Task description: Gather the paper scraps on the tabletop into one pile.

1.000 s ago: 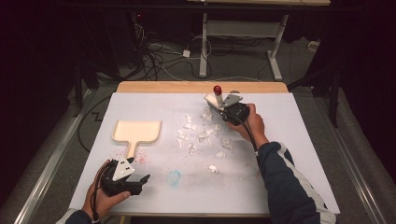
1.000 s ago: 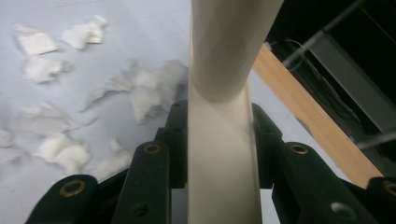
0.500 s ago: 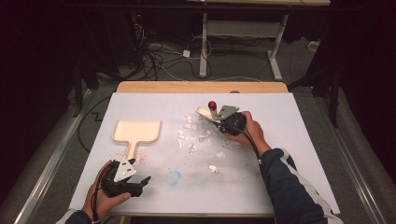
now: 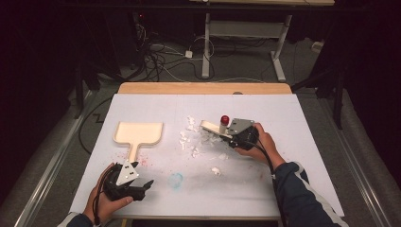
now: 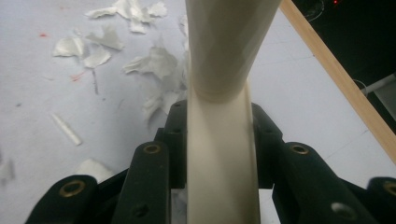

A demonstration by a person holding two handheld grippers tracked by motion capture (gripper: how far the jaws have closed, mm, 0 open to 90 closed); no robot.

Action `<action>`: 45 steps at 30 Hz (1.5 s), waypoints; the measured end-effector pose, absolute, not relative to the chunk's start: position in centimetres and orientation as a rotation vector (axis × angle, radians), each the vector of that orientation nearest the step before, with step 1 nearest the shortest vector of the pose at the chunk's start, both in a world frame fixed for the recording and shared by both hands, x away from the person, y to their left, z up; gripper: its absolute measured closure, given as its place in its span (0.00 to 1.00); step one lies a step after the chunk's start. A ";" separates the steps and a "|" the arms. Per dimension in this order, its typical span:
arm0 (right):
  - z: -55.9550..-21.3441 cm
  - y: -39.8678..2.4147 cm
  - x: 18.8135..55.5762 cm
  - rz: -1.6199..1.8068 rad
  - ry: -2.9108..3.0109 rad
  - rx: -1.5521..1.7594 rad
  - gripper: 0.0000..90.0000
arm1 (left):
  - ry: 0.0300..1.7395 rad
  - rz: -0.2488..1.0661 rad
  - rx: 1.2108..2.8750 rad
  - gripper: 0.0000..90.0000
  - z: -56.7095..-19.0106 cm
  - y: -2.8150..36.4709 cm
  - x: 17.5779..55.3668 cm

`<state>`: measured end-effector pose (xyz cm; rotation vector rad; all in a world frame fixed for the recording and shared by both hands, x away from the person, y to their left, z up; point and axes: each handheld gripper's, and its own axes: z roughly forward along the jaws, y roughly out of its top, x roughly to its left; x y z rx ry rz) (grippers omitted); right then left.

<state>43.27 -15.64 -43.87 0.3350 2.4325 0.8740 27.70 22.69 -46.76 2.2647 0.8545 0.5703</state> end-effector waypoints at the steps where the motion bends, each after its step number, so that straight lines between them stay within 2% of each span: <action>1: -43.8 -15.8 43.1 0.879 2.436 0.327 0.75 | 0.855 0.569 2.265 0.21 -46.8 22.7 27.7; 27: -42.0 -17.0 40.4 0.916 2.421 0.297 0.75 | 0.847 0.580 2.260 0.21 -46.6 22.6 27.5; 35: -40.1 -17.1 42.3 0.946 2.368 0.350 0.75 | 0.855 0.572 2.250 0.21 -46.6 22.7 27.6; 45: -40.9 -12.1 47.1 0.791 2.353 0.297 0.75 | 0.847 0.558 2.258 0.21 -46.7 22.8 27.8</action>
